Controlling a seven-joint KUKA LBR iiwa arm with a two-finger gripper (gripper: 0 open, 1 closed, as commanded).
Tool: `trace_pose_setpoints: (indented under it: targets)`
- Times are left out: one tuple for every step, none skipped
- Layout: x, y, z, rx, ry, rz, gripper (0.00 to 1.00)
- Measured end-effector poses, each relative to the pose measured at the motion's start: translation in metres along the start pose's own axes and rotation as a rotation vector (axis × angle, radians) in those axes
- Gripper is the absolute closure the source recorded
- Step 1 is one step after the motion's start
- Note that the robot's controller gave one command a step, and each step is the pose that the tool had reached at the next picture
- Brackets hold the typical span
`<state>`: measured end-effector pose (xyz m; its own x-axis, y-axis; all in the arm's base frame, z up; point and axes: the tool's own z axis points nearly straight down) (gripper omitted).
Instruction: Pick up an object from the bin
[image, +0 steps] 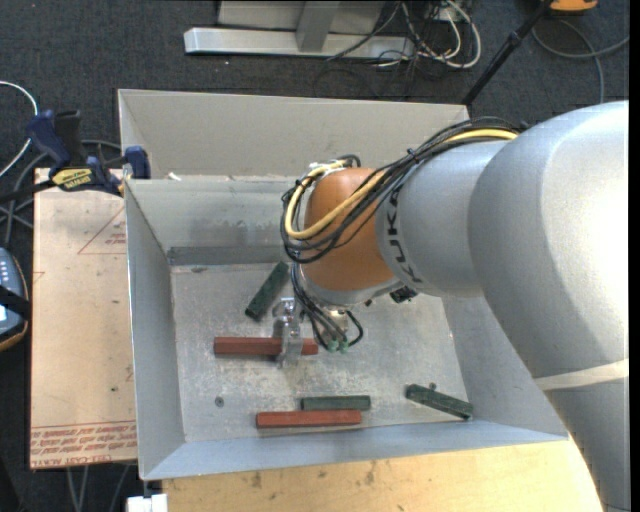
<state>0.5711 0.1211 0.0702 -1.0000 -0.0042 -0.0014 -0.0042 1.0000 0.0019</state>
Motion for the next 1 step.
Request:
trace_pose_setpoints:
  targets:
    - [-0.0002, -0.0002, 0.0001, 0.0, -0.001, 0.001, 0.0]
